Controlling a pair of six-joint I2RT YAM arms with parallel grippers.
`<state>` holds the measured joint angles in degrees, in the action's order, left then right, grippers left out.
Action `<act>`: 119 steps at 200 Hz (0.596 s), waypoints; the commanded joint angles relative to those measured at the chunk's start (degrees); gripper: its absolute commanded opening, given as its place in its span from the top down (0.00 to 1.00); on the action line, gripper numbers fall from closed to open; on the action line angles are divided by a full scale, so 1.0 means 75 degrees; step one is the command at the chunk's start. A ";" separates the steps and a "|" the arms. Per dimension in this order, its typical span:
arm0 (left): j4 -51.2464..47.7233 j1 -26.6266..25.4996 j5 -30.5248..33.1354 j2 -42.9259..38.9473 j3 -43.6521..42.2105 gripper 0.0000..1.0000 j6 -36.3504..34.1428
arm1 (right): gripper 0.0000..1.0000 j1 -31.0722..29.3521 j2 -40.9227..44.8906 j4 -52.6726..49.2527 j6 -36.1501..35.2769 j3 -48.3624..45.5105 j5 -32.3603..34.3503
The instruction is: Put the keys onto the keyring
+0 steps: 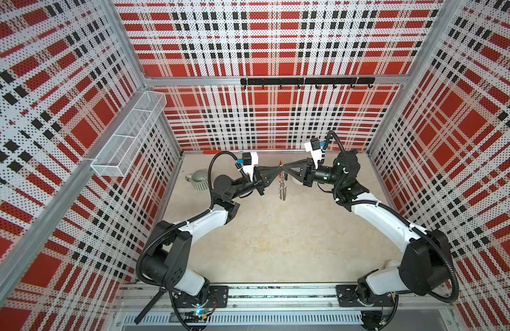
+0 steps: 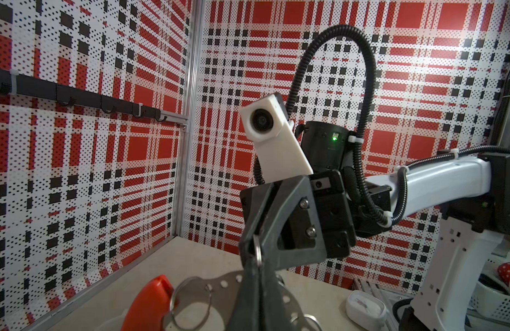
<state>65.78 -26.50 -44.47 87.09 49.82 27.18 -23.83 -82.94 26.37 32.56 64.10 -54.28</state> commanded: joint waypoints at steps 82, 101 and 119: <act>-0.1336 0.1028 -0.0948 -0.0511 -0.0514 0.72 -0.2857 | 1.00 -0.0400 -0.0060 -0.3919 -0.3997 0.1112 0.2907; -0.3574 0.1049 -0.1139 -0.0825 -0.0179 0.69 -0.4855 | 1.00 -0.0780 -0.0146 -0.4773 -0.5172 0.1398 0.4333; -0.5827 0.1049 -0.1106 -0.0826 0.0494 0.68 -0.6440 | 1.00 -0.0916 -0.0238 -0.5140 -0.5666 0.1535 0.4850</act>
<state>46.30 -18.46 -50.17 82.70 47.62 0.89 -28.88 -84.01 -3.90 2.68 73.10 -29.19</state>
